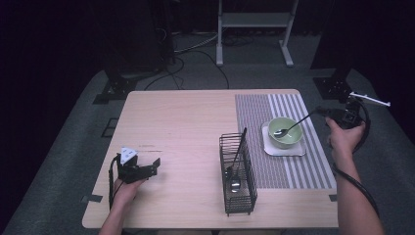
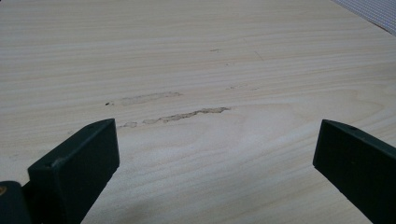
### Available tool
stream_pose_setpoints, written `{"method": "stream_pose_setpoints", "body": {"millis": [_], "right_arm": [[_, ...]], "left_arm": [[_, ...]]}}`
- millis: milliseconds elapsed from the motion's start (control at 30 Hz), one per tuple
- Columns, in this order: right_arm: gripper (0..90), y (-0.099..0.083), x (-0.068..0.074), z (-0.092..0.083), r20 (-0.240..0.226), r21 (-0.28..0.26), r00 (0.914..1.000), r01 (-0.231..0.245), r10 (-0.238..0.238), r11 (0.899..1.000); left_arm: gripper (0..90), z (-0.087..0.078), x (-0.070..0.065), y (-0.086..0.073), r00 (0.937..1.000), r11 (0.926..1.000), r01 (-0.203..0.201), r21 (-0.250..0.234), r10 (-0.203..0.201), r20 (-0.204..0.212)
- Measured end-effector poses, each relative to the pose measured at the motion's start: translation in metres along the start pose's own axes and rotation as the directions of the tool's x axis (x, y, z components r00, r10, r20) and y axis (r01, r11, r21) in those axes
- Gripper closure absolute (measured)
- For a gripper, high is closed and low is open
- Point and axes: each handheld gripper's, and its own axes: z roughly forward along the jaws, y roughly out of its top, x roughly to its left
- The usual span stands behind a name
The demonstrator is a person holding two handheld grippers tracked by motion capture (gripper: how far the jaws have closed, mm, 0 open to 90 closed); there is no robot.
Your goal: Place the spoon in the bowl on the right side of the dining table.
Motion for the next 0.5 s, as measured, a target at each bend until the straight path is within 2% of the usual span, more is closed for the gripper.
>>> {"method": "stream_pose_setpoints", "body": {"millis": [500], "right_arm": [[88.0,-0.005,-0.010,0.011,-0.011,0.013,0.9998,-0.017,0.017,1.000]], "left_arm": [[0.0,0.000,0.000,0.000,1.0000,1.0000,-0.001,-0.003,0.001,0.001]]}}
